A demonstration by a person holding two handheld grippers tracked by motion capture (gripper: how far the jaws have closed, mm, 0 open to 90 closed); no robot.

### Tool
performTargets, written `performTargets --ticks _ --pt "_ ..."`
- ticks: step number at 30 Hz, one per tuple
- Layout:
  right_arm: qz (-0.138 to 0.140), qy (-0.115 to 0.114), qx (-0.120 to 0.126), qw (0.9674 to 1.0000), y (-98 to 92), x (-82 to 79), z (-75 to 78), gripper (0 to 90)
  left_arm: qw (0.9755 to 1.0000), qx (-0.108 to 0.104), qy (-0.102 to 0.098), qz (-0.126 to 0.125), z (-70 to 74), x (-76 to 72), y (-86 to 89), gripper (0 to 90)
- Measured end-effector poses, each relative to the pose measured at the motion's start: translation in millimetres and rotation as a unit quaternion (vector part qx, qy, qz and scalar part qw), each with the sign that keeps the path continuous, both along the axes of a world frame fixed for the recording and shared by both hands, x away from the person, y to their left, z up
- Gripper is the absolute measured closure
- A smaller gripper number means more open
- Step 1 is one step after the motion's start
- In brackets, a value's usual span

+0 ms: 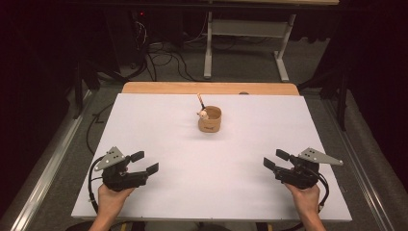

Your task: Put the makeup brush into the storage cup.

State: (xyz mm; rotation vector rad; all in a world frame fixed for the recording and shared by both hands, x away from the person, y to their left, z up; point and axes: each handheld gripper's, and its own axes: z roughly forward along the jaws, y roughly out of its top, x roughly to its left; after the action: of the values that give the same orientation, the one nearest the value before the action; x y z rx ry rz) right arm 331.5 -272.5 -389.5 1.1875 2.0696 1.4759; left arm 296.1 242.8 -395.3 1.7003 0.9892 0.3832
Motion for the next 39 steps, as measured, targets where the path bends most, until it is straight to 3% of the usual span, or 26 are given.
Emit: performTargets --ticks 39 --pt "-0.018 0.013 -0.024 0.9995 -0.8 0.5 -20.3 34.6 1.0000 0.000 -0.002 -0.004 1.3 -0.9 -0.1 23.8"
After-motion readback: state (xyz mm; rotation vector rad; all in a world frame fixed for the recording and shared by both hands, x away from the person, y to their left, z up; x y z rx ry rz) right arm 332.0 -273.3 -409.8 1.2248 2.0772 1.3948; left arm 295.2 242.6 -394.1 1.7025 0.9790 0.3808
